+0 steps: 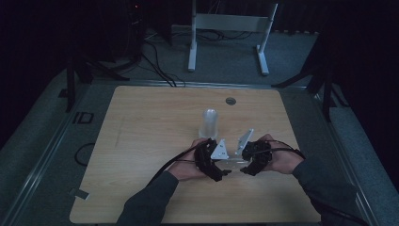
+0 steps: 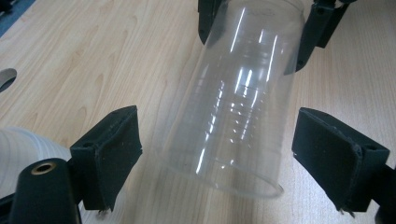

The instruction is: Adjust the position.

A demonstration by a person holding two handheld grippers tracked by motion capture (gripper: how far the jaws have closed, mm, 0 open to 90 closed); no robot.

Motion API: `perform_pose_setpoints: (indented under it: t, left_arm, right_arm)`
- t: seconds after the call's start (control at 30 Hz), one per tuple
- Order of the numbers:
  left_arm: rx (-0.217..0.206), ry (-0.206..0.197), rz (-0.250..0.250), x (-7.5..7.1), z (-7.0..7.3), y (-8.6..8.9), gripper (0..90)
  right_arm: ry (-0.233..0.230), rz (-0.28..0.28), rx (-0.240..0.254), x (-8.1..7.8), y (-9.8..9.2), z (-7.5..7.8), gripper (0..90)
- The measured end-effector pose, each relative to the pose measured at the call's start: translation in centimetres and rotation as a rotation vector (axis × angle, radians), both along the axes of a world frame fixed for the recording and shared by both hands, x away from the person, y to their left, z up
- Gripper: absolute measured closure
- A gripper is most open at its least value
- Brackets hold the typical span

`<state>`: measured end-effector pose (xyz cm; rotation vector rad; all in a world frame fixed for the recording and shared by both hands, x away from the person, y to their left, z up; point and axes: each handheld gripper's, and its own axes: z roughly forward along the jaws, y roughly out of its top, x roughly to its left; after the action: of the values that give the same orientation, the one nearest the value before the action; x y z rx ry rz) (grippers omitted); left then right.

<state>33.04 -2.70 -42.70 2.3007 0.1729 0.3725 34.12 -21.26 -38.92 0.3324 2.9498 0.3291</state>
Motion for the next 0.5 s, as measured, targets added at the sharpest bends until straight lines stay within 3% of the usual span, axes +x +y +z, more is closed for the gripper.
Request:
perform_pose_setpoints:
  t: [0.23, 0.5]
  left_arm:
    - [-0.028, 0.029, 0.026, 0.3, 0.1, 0.3, 21.2]
    - [-0.034, 0.031, 0.060, 0.5, 0.2, 0.4, 23.6]
  right_arm:
    - [-0.008, -0.067, 0.025, 0.2, -1.4, -0.4, 41.6]
    - [-0.020, -0.144, 0.057, 0.5, -2.7, -0.9, 41.6]
